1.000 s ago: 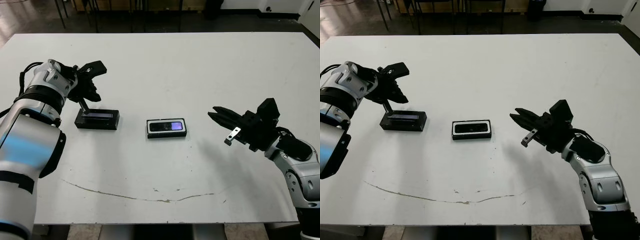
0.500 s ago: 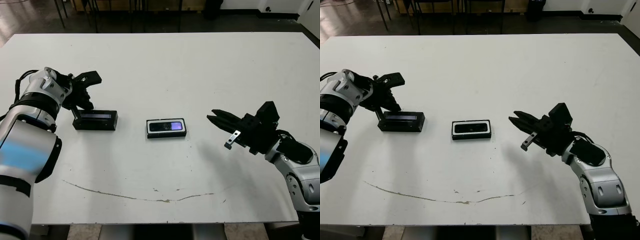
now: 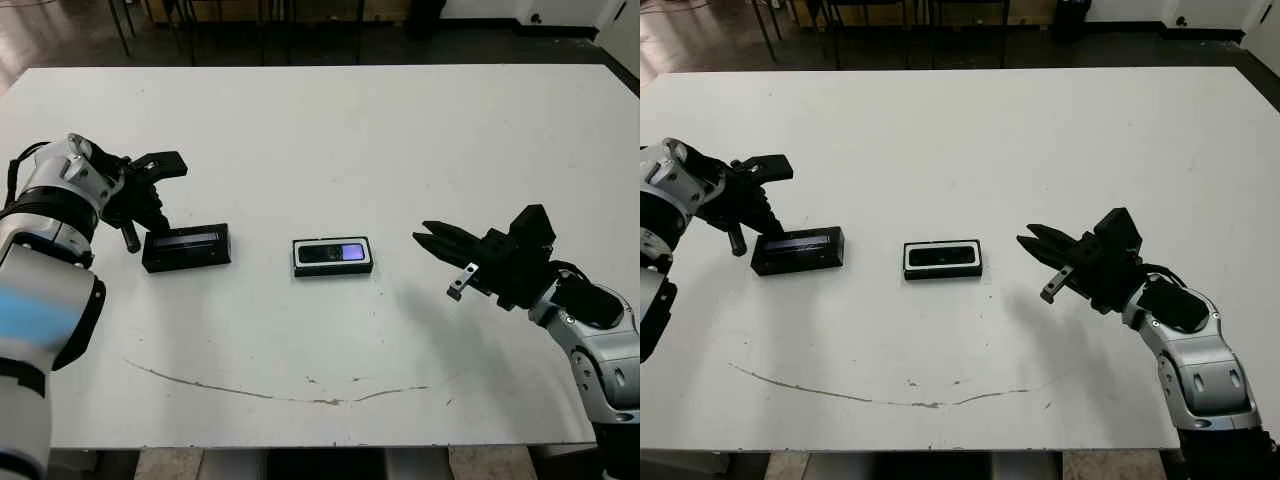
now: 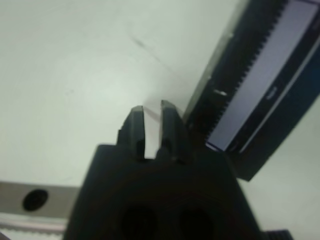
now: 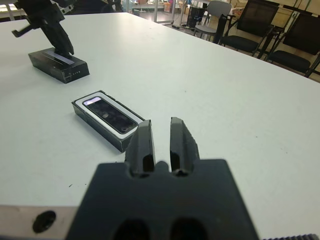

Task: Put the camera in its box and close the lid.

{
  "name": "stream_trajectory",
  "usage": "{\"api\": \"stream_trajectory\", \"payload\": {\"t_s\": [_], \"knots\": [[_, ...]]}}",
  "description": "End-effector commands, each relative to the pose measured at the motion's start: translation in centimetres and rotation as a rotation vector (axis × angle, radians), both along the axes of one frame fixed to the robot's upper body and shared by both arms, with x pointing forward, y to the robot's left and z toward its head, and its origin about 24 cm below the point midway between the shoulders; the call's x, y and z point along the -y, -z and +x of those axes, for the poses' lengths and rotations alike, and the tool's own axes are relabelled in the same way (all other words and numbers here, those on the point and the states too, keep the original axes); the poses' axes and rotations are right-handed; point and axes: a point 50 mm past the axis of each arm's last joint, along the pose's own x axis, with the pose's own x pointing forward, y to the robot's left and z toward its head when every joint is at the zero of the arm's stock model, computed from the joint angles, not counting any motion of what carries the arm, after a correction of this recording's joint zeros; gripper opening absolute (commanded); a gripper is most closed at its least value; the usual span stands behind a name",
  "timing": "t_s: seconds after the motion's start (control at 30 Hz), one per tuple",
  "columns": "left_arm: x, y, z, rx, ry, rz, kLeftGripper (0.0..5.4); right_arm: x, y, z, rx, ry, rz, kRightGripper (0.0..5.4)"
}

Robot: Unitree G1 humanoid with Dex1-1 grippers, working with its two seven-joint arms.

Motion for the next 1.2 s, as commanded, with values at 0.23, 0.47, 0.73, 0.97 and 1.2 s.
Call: {"api": "stream_trajectory", "payload": {"t_s": [0.23, 0.47, 0.73, 0.97, 1.2], "knots": [[0.0, 2.4, -2.0, -0.169, 0.113, -0.081, 0.0, 0.2, 0.5, 0.4, -0.011, -0.014, -0.016, 0.01], [0.8, 2.8, -2.7, -0.236, 0.192, -0.147, 0.0, 0.1, 0.6, 0.6, -0.012, -0.024, -0.013, 0.01], [0.1, 2.8, -3.2, -0.269, 0.166, -0.145, 0.0, 0.1, 0.7, 0.6, -0.006, -0.024, -0.009, 0.01], [-0.9, 3.1, -4.1, -0.289, 0.151, -0.131, 0.0, -0.2, 0.7, 0.8, 0.006, -0.03, -0.019, 0.01], [-2.0, 3.4, -4.6, -0.287, 0.118, -0.109, 0.0, -0.2, 0.8, 0.8, 0.01, -0.034, -0.016, 0.01]]}}
